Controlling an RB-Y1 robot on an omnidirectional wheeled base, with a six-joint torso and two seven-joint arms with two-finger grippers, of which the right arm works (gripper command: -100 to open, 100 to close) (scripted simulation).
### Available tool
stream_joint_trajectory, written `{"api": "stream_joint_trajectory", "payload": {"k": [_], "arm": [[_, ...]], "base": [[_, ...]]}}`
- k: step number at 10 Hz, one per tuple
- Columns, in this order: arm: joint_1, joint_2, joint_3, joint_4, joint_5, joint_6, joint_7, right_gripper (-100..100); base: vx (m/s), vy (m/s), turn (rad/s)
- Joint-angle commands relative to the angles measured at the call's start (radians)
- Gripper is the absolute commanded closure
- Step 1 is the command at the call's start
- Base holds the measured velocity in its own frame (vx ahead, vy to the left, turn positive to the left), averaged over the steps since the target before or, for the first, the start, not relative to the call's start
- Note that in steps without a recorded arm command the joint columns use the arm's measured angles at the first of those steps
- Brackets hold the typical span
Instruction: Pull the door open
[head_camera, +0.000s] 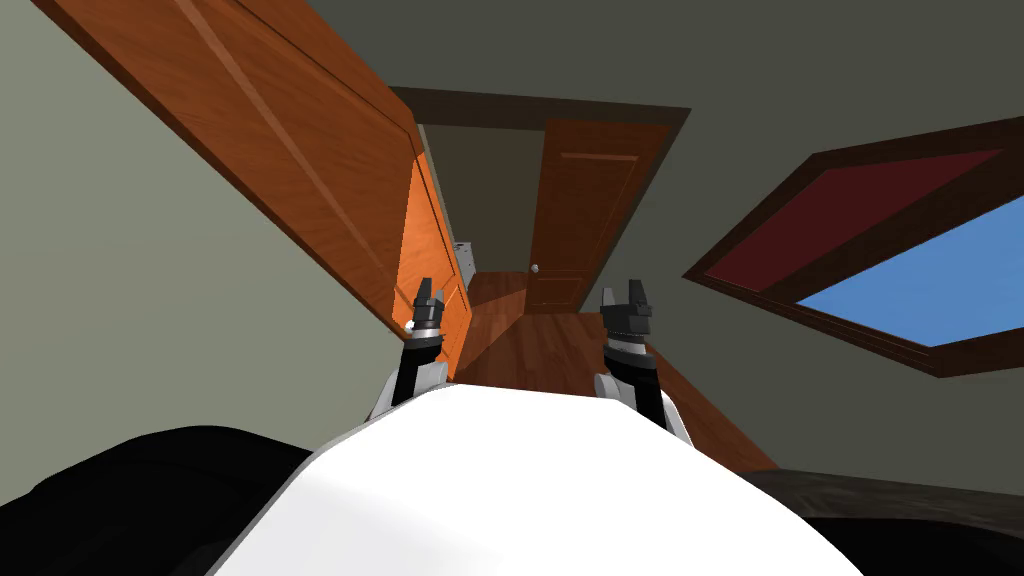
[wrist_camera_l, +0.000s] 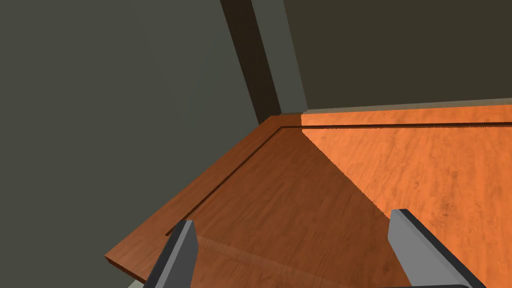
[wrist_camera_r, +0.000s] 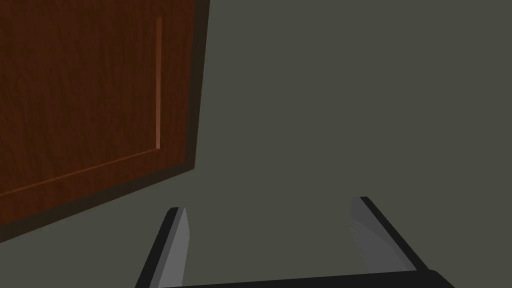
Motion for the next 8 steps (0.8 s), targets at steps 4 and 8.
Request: {"api": "stream_joint_trajectory", "payload": {"k": [4, 8], "arm": [[-0.022, -0.018, -0.014, 0.087, 0.024, -0.029, 0.070, -100], [-0.047, -0.034, -0.030, 0.184, 0.050, -0.061, 0.148, -100]], "base": [[0.125, 0.015, 0.000], [0.154, 0.013, -0.001]]}}
